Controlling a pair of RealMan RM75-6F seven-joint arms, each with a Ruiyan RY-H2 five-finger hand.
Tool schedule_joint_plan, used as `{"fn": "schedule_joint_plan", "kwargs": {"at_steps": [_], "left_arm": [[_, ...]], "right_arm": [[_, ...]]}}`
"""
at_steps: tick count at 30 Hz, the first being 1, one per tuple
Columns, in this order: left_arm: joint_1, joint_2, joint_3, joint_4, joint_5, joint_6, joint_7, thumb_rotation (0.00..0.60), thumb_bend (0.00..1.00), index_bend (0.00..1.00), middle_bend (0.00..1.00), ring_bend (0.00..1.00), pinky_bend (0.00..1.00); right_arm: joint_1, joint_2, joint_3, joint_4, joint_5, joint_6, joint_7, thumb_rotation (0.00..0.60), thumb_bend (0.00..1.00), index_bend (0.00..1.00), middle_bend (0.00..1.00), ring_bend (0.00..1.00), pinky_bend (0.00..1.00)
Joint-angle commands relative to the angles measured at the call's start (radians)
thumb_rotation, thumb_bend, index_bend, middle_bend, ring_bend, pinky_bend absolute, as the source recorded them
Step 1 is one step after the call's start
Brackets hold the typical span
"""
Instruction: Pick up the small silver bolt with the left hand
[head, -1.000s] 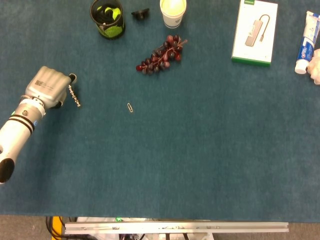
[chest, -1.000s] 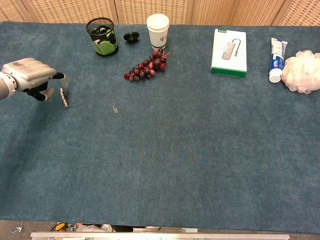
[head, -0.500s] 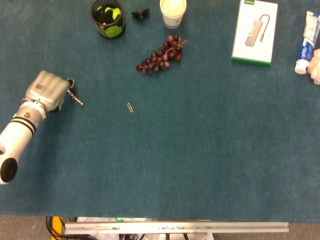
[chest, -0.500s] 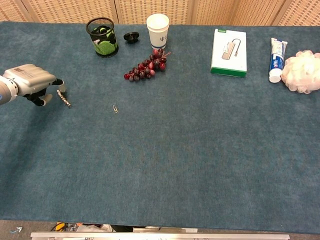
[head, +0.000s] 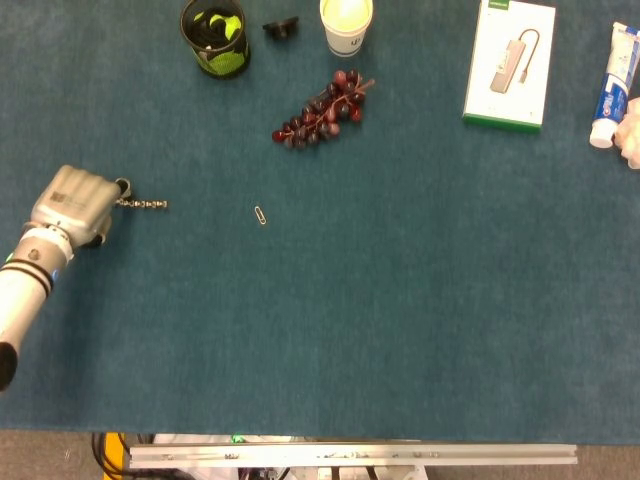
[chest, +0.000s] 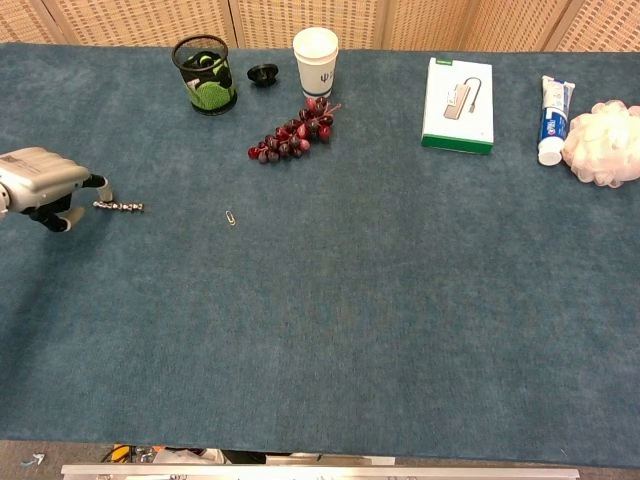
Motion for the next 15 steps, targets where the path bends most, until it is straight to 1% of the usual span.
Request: {"fn": "schedule_joint_plan", "kwargs": {"at_steps": [1,6,8,10,12,13,15], "left_arm": [[0.014,0.009,0.008,-0.017,0.005,0.021,-0.010,0.600,0.58,0.25,0.99,0.90,0.66],[0.054,-0.003,-0.008,-0.037,0.011,0.113,-0.037,0.600,0.57,0.25,0.99,0.90,0.67],[0.075,-0.020,-0.021,-0.036,0.025,0.160,-0.058,0.600,0.54,0.26,0.98,0.89,0.69],[0.088,-0.031,-0.026,-0.030,0.038,0.181,-0.073,0.600,0.43,0.28,0.98,0.89,0.70],[0.100,-0.049,-0.037,-0.018,0.064,0.212,-0.095,0.600,0.35,0.31,0.98,0.89,0.71],[0.112,-0.065,-0.043,-0.001,0.091,0.240,-0.114,0.600,0.32,0.34,0.98,0.89,0.72],[0.125,-0.089,-0.047,0.025,0.129,0.271,-0.139,0.600,0.30,0.38,0.98,0.89,0.72]], "right_arm": [[0.001,-0.001,0.000,0.002,-0.001,-0.001,0.000,0.600,0.27,0.44,0.54,0.52,0.48],[0.002,-0.004,0.000,0.007,-0.002,-0.003,0.003,0.600,0.27,0.44,0.54,0.52,0.48],[0.002,-0.007,0.000,0.010,-0.003,-0.003,0.006,0.600,0.27,0.44,0.54,0.52,0.48],[0.002,-0.007,0.000,0.013,-0.003,-0.006,0.010,0.600,0.27,0.44,0.54,0.52,0.48],[0.002,-0.009,0.000,0.016,-0.002,-0.007,0.013,0.600,0.27,0.44,0.54,0.52,0.48],[0.002,-0.010,-0.001,0.019,0.000,-0.009,0.016,0.600,0.27,0.44,0.54,0.52,0.48],[0.002,-0.012,-0.001,0.022,0.001,-0.011,0.019,0.600,0.27,0.44,0.54,0.52,0.48]]}}
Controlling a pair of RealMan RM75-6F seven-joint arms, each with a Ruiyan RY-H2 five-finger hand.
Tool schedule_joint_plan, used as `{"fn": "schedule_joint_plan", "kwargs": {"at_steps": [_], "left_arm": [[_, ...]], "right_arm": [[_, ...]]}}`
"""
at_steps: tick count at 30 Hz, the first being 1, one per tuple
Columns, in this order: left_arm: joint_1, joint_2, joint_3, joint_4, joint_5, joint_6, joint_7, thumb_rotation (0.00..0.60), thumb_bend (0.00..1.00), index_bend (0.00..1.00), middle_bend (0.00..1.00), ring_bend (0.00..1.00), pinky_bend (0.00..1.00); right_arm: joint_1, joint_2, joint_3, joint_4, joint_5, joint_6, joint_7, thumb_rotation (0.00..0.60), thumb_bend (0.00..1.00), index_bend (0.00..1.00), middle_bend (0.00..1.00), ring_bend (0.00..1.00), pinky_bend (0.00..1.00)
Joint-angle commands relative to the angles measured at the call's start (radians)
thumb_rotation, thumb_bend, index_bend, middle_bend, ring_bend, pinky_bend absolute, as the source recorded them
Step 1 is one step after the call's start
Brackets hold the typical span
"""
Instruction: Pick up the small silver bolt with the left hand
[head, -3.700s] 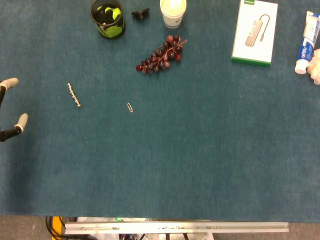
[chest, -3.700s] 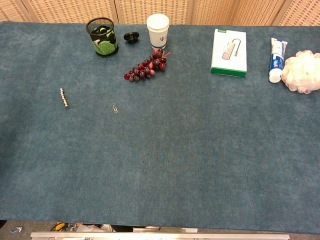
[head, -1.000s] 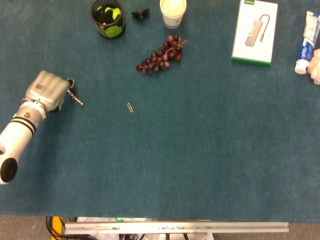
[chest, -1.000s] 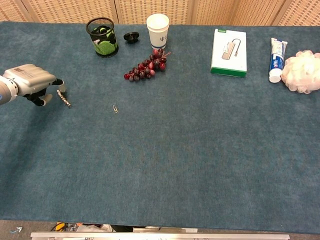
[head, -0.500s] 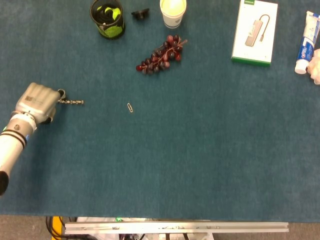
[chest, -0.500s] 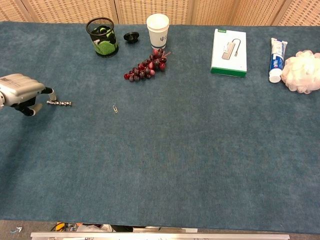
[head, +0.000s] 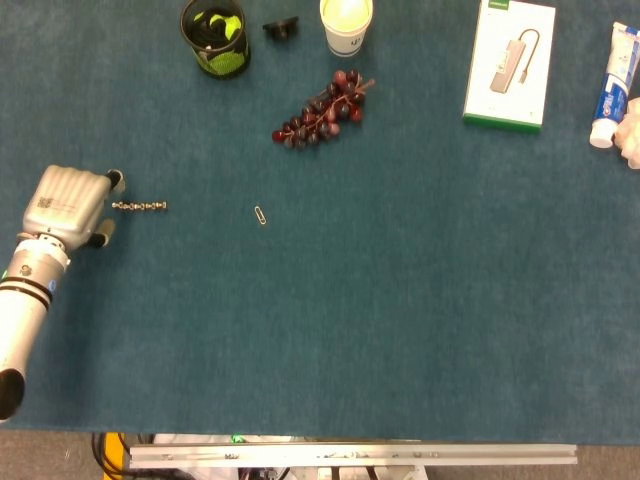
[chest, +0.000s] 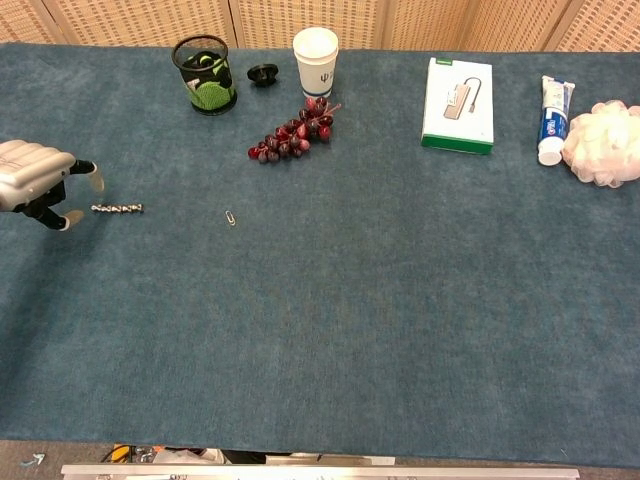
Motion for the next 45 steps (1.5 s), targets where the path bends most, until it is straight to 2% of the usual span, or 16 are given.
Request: {"fn": "schedule_joint_plan", "kwargs": {"at_steps": [1,7,13,26,45], "left_arm": [[0.034,-0.053,-0.017,0.054,0.076,0.063,-0.057,0.600,0.29,0.40,0.98,0.89,0.72],[0.043,-0.108,-0.035,0.109,0.092,0.064,-0.071,0.600,0.29,0.45,1.00,0.90,0.75],[0.044,-0.144,-0.057,0.139,0.055,0.048,-0.033,0.600,0.29,0.47,1.00,0.91,0.77],[0.048,-0.182,-0.092,0.176,-0.006,0.022,0.000,0.600,0.29,0.47,1.00,0.92,0.77],[0.047,-0.205,-0.112,0.197,-0.050,0.007,0.056,0.600,0.29,0.48,1.00,0.93,0.78]], "right_arm": [[-0.001,-0.002,-0.001,0.004,0.001,-0.001,0.003,0.600,0.27,0.44,0.54,0.52,0.48],[-0.004,-0.002,-0.002,0.011,0.000,0.001,0.012,0.600,0.27,0.44,0.54,0.52,0.48],[-0.010,-0.001,-0.003,0.016,0.001,0.005,0.022,0.600,0.27,0.44,0.54,0.52,0.48],[-0.011,-0.005,-0.003,0.028,-0.002,0.003,0.035,0.600,0.27,0.44,0.54,0.52,0.48],[-0.022,-0.008,-0.003,0.046,0.002,0.008,0.058,0.600,0.27,0.44,0.54,0.53,0.48]]}}
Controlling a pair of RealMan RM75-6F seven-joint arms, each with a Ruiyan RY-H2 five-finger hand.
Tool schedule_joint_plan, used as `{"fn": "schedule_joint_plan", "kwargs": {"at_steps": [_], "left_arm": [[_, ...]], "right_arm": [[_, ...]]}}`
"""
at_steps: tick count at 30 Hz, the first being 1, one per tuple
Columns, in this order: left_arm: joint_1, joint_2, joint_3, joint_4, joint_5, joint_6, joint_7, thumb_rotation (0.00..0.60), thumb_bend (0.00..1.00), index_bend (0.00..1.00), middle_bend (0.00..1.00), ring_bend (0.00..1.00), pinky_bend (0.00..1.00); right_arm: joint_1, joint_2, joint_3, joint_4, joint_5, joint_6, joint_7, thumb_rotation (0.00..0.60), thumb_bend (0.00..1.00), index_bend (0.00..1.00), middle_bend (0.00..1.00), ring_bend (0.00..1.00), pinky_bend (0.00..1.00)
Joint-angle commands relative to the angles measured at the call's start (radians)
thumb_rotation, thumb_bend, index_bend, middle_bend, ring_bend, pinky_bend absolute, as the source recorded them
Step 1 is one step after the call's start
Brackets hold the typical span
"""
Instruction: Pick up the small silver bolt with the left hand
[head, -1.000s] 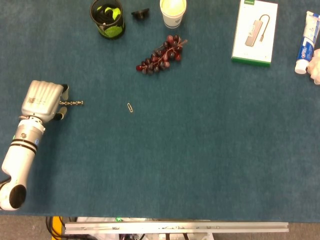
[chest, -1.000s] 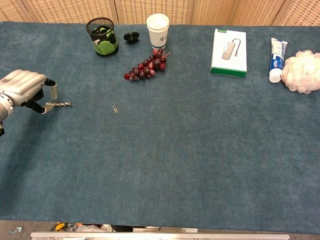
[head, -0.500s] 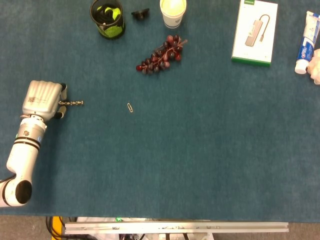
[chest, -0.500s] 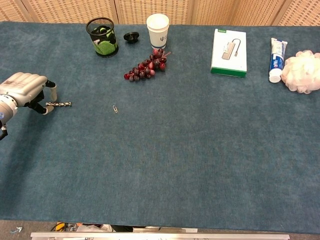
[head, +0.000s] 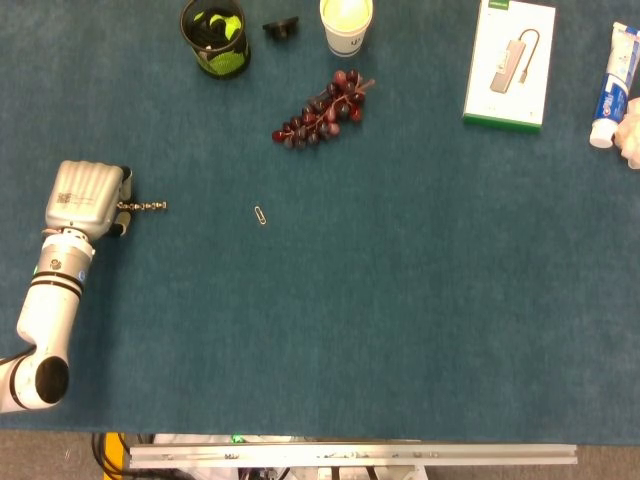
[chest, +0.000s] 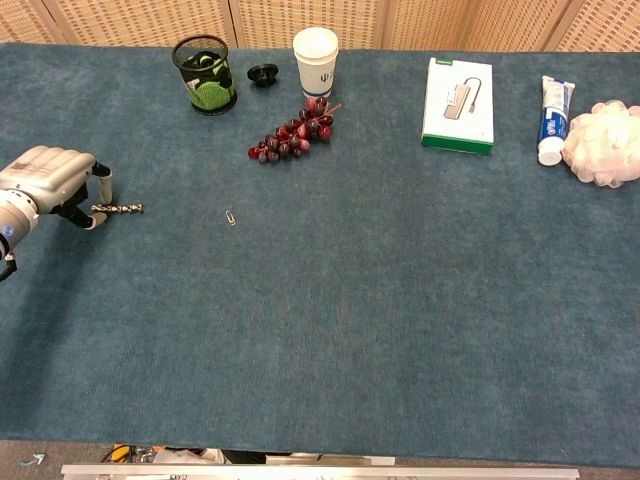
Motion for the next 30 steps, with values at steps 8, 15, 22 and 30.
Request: {"fn": "schedule_joint_plan", "kwargs": {"at_steps": [8,15,22,30], "left_arm": [[0.000,-0.009,-0.009,0.006,-0.012,-0.002,0.008,0.600,0.29,0.50,1.00,0.93,0.78],[-0.003,-0.016,-0.013,0.015,-0.025,-0.012,0.018,0.600,0.29,0.51,1.00,0.93,0.78],[-0.005,-0.024,-0.020,0.025,-0.038,-0.016,0.023,0.600,0.30,0.54,1.00,0.93,0.78],[-0.005,-0.020,-0.025,0.022,-0.041,-0.015,0.019,0.600,0.32,0.58,1.00,0.94,0.79]], "right_arm": [[-0.002,-0.002,0.001,0.007,0.002,-0.001,0.005,0.600,0.27,0.44,0.54,0.53,0.48],[-0.003,-0.003,0.002,0.008,0.003,-0.001,0.005,0.600,0.27,0.44,0.54,0.53,0.48],[-0.005,-0.004,0.002,0.009,0.005,-0.001,0.004,0.600,0.27,0.44,0.54,0.53,0.48],[-0.007,-0.006,0.003,0.011,0.004,0.002,0.006,0.600,0.27,0.44,0.54,0.54,0.48]]}}
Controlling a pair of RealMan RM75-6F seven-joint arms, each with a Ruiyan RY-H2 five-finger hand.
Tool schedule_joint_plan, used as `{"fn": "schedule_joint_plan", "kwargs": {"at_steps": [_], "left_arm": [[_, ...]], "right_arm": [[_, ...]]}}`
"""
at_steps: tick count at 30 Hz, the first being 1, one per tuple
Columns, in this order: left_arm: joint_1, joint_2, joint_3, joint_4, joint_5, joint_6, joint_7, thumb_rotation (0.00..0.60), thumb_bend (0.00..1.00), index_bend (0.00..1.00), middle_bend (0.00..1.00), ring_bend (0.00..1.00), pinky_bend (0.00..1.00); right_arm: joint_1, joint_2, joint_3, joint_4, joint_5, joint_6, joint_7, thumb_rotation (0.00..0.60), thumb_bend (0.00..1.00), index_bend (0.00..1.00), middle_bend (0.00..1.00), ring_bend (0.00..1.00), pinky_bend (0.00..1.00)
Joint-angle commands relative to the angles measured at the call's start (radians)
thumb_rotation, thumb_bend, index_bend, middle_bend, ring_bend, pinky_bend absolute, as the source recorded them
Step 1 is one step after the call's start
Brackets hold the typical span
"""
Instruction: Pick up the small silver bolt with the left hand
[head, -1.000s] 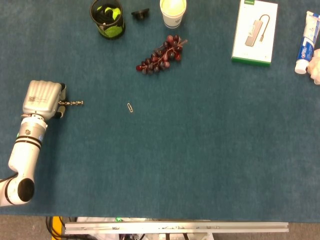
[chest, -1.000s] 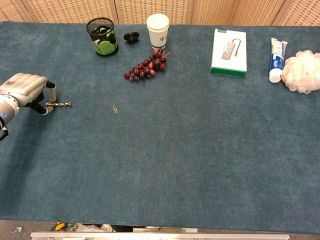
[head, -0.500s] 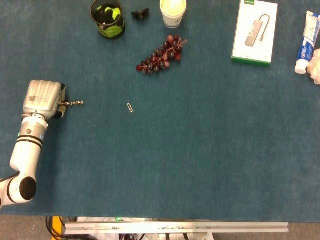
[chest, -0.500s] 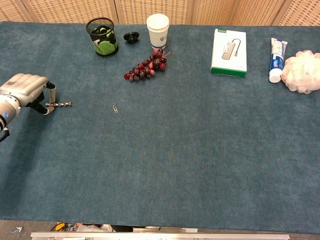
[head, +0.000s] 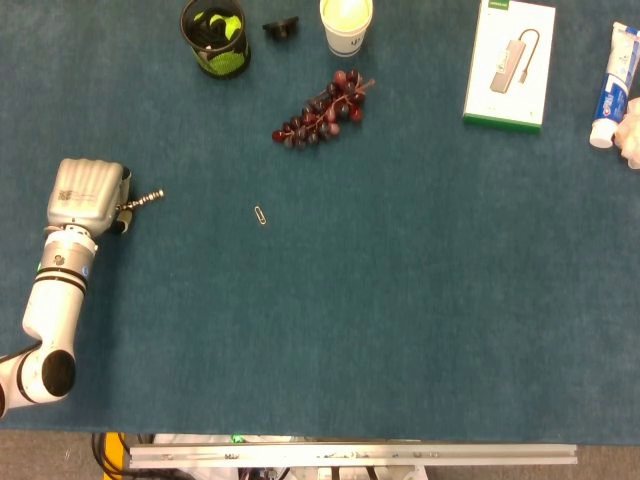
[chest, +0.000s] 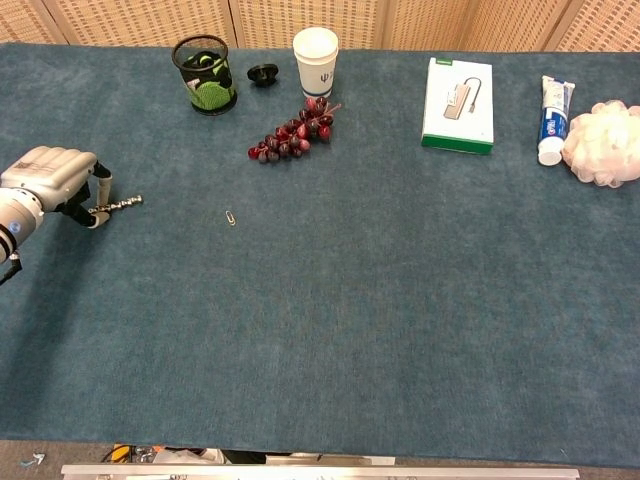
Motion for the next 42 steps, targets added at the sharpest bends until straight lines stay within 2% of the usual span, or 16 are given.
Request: {"fn": "schedule_joint_plan", "kwargs": {"at_steps": [1,11,22,27,35,42], "left_arm": [[0.000,0.002,-0.001,-0.002,0.000,0.001,0.000,0.600,0.32,0.59,1.00,0.94,0.79],[0.003,0.035,0.001,-0.044,0.022,0.022,0.006,0.600,0.36,0.60,1.00,0.94,0.79],[0.026,0.164,0.026,-0.231,0.137,0.122,0.026,0.600,0.36,0.61,1.00,0.94,0.79],[0.023,0.191,0.038,-0.314,0.192,0.142,0.039,0.600,0.36,0.61,1.00,0.94,0.79],[-0.016,0.156,0.042,-0.378,0.221,0.126,0.122,0.600,0.36,0.61,1.00,0.94,0.79],[-0.067,0.068,0.020,-0.351,0.184,0.087,0.176,0.600,0.36,0.61,1.00,0.94,0.79]], "right_arm": [[-0.001,-0.001,0.000,0.002,0.000,0.001,0.002,0.600,0.27,0.44,0.54,0.54,0.48],[-0.008,-0.003,0.000,0.008,-0.004,0.010,0.011,0.600,0.27,0.44,0.54,0.54,0.48],[-0.011,-0.007,-0.002,0.017,-0.012,0.015,0.025,0.600,0.27,0.44,0.54,0.54,0.48],[-0.009,-0.009,-0.002,0.020,-0.019,0.015,0.030,0.600,0.27,0.44,0.54,0.54,0.48],[-0.012,-0.006,-0.004,0.024,-0.022,0.016,0.040,0.600,0.27,0.44,0.54,0.54,0.48],[-0.020,-0.007,-0.006,0.038,-0.015,0.018,0.054,0.600,0.27,0.44,0.54,0.54,0.48]]}}
